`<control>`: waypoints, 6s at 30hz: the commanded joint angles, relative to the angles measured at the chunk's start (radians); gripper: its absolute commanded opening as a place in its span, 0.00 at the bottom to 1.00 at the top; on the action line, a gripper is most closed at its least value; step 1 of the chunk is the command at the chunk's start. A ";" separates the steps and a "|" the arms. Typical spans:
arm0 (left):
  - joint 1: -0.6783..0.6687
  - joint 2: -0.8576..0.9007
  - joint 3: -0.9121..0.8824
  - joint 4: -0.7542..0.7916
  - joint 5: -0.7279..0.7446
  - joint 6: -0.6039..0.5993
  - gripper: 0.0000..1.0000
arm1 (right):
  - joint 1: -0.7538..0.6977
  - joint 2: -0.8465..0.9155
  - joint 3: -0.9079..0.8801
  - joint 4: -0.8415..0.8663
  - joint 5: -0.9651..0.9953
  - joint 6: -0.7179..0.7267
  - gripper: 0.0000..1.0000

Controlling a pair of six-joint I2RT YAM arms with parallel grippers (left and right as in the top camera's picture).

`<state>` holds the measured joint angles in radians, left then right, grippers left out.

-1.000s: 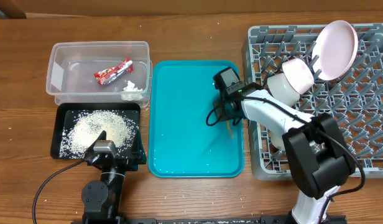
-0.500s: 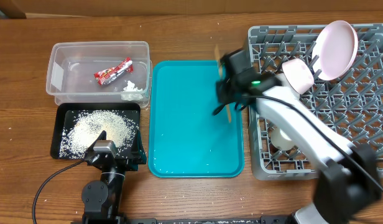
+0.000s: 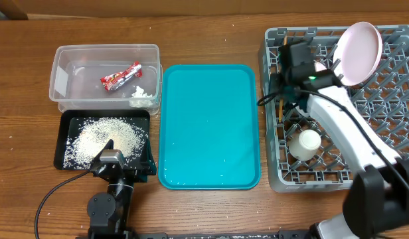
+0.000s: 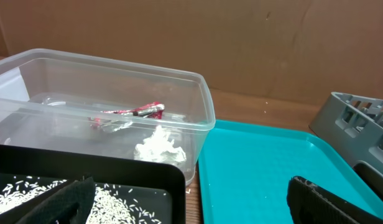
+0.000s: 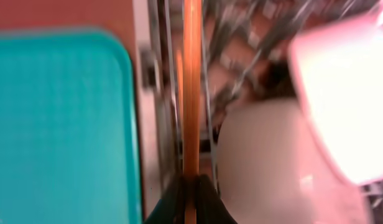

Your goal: Sort waste into correct bins and load items into the dishwasher

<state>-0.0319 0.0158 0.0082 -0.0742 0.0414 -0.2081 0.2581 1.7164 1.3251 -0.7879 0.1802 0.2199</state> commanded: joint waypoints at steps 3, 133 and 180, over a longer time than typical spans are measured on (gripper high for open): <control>0.006 -0.005 -0.003 0.000 0.007 -0.009 1.00 | 0.023 -0.017 0.023 -0.027 0.003 -0.037 0.35; 0.006 -0.005 -0.003 0.000 0.007 -0.009 1.00 | -0.169 -1.708 -1.316 0.707 -0.223 -0.071 1.00; 0.006 -0.005 -0.003 0.000 0.007 -0.009 1.00 | -0.169 -1.708 -1.316 0.707 -0.223 -0.071 1.00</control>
<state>-0.0319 0.0158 0.0082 -0.0746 0.0414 -0.2081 0.0978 0.0139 0.0181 -0.0830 -0.0448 0.1555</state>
